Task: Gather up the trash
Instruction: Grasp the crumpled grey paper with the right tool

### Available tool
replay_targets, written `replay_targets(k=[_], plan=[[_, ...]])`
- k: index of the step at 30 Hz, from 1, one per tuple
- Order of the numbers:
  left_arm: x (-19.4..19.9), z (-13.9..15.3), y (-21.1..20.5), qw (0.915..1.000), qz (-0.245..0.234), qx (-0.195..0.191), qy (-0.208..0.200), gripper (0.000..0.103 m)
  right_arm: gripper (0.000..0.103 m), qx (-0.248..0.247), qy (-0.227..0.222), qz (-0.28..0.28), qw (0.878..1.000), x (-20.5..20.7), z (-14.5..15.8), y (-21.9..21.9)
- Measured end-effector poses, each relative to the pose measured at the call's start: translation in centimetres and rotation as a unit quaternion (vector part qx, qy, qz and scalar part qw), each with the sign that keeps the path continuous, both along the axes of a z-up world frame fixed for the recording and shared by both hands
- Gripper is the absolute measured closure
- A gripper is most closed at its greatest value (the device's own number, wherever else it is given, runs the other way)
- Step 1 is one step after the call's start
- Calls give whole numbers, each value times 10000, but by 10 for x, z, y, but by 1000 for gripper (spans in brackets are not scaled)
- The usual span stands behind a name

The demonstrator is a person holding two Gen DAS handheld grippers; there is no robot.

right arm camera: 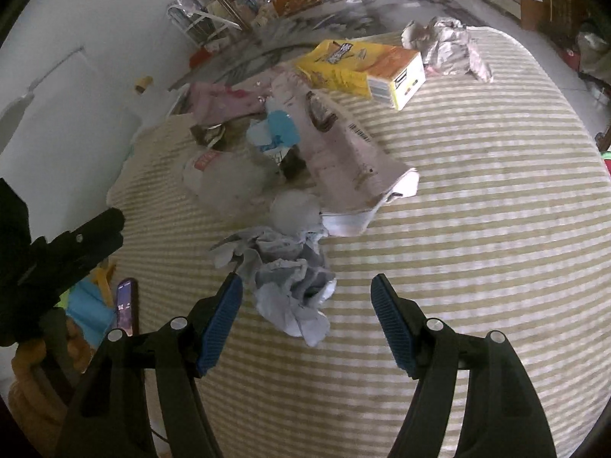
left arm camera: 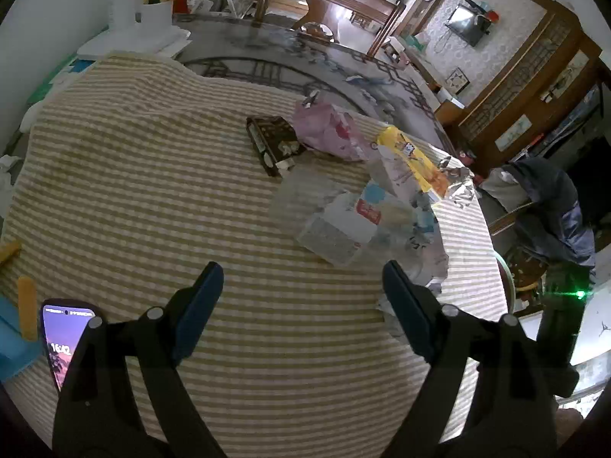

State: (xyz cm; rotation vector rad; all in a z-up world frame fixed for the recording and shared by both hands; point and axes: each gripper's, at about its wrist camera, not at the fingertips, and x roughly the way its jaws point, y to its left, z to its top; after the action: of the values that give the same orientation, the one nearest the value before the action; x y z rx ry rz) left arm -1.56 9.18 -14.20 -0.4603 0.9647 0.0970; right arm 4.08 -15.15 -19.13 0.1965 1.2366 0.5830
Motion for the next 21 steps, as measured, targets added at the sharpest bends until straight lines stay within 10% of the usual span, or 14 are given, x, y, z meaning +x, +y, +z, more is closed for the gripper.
replay_targets(k=[6, 21], plan=[[12, 1, -8, 9996, -256, -112, 5, 20, 75, -27, -38, 252, 9997, -6, 2, 7], [65, -43, -39, 9909, 297, -1081, 741, 17, 83, -286, -438, 490, 9974, -52, 22, -16]])
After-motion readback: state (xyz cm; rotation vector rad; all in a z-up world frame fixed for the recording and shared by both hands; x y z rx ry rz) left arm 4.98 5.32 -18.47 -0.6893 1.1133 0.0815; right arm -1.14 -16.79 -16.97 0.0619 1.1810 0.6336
